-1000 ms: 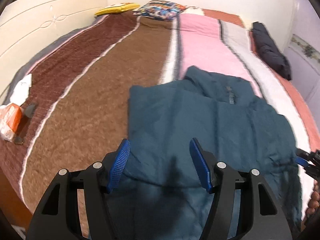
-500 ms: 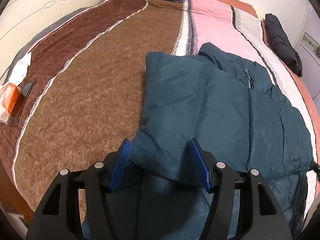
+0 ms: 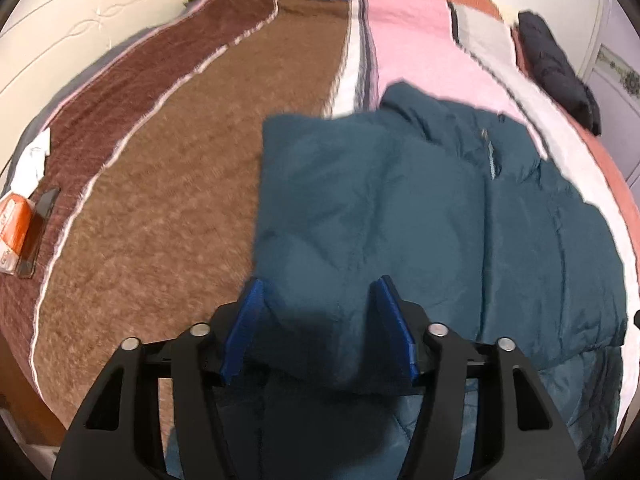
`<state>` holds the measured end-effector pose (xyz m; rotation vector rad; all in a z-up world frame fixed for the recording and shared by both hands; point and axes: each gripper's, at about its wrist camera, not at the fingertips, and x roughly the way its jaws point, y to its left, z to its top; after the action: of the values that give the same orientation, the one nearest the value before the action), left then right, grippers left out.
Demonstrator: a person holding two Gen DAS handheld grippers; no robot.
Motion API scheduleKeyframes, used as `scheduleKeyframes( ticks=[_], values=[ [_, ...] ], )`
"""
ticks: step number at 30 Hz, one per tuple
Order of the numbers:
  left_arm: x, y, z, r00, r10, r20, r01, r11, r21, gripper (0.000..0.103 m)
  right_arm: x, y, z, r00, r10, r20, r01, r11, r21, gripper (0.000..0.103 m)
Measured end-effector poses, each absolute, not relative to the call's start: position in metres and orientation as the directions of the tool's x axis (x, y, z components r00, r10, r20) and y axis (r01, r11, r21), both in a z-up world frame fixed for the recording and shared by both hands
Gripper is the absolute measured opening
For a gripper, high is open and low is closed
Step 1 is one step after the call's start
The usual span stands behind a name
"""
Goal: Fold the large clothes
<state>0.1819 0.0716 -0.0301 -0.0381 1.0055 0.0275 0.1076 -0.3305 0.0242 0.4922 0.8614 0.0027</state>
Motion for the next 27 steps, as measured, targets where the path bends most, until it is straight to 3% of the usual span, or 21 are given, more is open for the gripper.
scheduleKeyframes(
  ticks=[4, 9, 11, 13, 14, 20, 22, 27],
  values=[
    [0.186, 0.065, -0.046, 0.491, 0.033, -0.871, -0.044, 0.999, 0.013, 0.056, 0.130, -0.332, -0.011, 0.556, 0.172, -0.813, 0.259, 0.894, 0.366, 0.009],
    [0.176, 0.080, -0.025, 0.513, -0.028, -0.858, -0.046, 0.997, -0.060, 0.056, 0.117, -0.337, 0.000, 0.582, 0.196, -0.789, 0.237, 0.887, 0.396, 0.009],
    [0.165, 0.088, -0.011, 0.539, -0.058, -0.840, -0.040, 0.995, -0.094, 0.056, 0.106, -0.339, 0.012, 0.603, 0.197, -0.773, 0.213, 0.894, 0.395, 0.015],
    [0.147, 0.099, 0.005, 0.556, -0.075, -0.828, -0.015, 0.995, -0.100, 0.057, 0.088, -0.344, 0.025, 0.624, 0.182, -0.760, 0.191, 0.908, 0.374, 0.033],
    [0.137, 0.104, 0.011, 0.561, -0.071, -0.825, -0.003, 0.996, -0.088, 0.059, 0.075, -0.347, 0.031, 0.632, 0.173, -0.756, 0.181, 0.915, 0.361, 0.036],
    [0.070, 0.137, 0.021, 0.534, -0.042, -0.845, 0.023, 0.999, -0.036, 0.066, 0.004, -0.368, 0.032, 0.597, 0.149, -0.788, 0.195, 0.926, 0.322, 0.042],
    [0.049, 0.147, 0.020, 0.516, -0.047, -0.855, 0.007, 0.999, -0.051, 0.067, -0.023, -0.376, 0.026, 0.567, 0.142, -0.811, 0.221, 0.923, 0.316, 0.048],
    [-0.004, 0.163, 0.008, 0.456, -0.098, -0.884, -0.004, 0.994, -0.113, 0.071, -0.082, -0.394, 0.009, 0.487, 0.183, -0.854, 0.262, 0.902, 0.342, 0.052]
  ],
)
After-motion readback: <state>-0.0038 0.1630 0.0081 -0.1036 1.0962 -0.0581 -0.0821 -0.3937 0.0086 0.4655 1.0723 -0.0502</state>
